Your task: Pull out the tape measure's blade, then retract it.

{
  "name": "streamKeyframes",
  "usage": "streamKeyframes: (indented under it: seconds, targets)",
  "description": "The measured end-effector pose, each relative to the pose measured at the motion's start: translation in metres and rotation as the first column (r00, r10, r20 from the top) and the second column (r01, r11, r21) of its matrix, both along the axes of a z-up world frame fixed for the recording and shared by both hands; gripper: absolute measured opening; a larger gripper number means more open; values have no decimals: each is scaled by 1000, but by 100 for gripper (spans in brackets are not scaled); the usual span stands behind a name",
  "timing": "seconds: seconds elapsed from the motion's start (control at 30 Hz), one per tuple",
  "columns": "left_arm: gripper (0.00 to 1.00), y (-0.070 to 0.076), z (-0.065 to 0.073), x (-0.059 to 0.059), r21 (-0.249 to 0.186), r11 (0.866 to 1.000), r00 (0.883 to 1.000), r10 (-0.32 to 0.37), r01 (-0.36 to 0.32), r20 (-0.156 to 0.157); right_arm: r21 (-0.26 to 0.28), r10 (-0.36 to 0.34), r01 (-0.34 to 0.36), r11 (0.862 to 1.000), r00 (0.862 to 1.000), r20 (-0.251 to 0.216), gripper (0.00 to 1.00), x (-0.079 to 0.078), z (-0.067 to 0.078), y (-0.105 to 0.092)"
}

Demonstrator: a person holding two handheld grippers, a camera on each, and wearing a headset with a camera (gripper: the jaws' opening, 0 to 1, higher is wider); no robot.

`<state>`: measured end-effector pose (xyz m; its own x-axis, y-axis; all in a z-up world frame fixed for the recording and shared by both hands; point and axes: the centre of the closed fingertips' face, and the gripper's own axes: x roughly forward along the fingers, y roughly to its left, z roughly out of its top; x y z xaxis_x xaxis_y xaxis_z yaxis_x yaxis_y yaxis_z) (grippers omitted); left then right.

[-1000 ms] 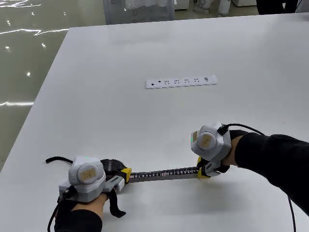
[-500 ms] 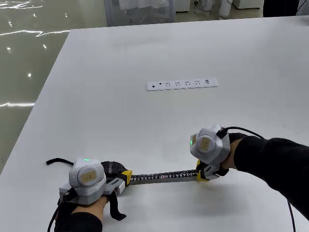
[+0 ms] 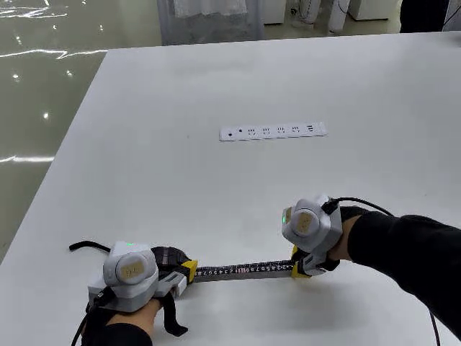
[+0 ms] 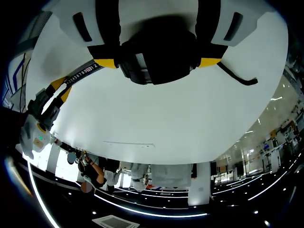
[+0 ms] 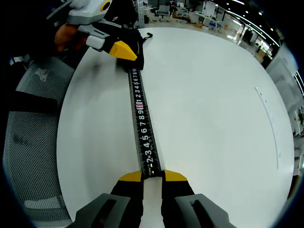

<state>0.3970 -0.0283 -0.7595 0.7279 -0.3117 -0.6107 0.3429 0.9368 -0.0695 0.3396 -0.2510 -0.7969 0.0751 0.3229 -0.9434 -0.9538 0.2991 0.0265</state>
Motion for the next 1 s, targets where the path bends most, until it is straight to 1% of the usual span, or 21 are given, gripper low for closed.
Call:
streamKeyframes:
  seconds: [0.13,0.2,0.3,0.8,1.0]
  targets:
    - [58,0,0,0,-1,1000,1000,0,0,0,1,5,-5,1000,1000,1,10,0,0,1]
    - [58,0,0,0,-2,1000,1000,1,-1,0,1,19,-19,1000,1000,5,10,-1,0,2]
    - [58,0,0,0,-4,1000,1000,1,-1,0,7,6,-6,1000,1000,0,10,0,0,3]
    - [58,0,-1,0,2,1000,1000,-1,1,-2,11,18,-18,1000,1000,2,10,0,1,10]
    - [58,0,-1,0,1,1000,1000,-1,1,-2,22,10,-10,1000,1000,-3,10,1,1,14]
